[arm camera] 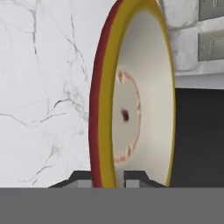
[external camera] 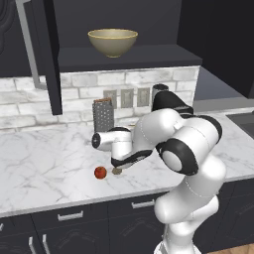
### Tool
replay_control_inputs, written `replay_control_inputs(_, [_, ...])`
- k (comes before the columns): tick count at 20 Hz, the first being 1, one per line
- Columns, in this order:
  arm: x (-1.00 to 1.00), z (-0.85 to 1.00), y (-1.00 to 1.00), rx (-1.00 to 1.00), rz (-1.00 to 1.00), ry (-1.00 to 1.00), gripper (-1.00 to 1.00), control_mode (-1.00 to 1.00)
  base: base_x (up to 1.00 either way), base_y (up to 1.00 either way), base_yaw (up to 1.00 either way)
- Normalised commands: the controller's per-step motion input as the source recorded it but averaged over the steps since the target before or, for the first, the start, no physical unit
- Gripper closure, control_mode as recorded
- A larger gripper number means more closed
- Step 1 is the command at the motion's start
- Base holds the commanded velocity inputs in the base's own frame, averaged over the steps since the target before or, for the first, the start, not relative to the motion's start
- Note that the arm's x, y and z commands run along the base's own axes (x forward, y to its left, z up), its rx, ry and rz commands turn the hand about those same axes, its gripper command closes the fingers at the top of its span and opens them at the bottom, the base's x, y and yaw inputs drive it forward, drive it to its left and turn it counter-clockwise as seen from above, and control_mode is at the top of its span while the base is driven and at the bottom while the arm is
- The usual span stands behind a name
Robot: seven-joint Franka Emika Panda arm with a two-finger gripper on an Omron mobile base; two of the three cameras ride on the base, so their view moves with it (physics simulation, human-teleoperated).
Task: Pick both bowls and place them on the counter. Then place the garlic in one bowl and place the apple in the other bowl.
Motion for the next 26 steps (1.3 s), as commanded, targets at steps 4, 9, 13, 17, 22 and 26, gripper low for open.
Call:
replay_control_inputs(4, [0.0, -0.01, 0.0, 0.0, 0.0, 0.01, -1.0, -1.0, 0.0, 0.0, 0.0])
replay_control_inputs(9, [-0.12, 0.01, 0.01, 0.0, 0.0, 0.0, -1.0, -1.0, 0.0, 0.0, 0.0])
replay_control_inputs(13, [-0.3, 0.15, 0.02, 0.0, 0.0, -0.01, -1.0, -1.0, 0.0, 0.0, 0.0])
replay_control_inputs(17, [-0.37, 0.38, 0.01, 0.0, 0.0, -0.02, -1.0, -1.0, 0.0, 0.0, 0.0])
replay_control_inputs(22, [-0.32, 0.57, 0.0, 0.05, 0.0, 0.0, -1.0, -1.0, 0.0, 0.0, 0.0])
replay_control_inputs(26, [-0.18, 0.68, -0.02, 0.1, -0.02, 0.0, -1.0, -1.0, 0.0, 0.0, 0.0])
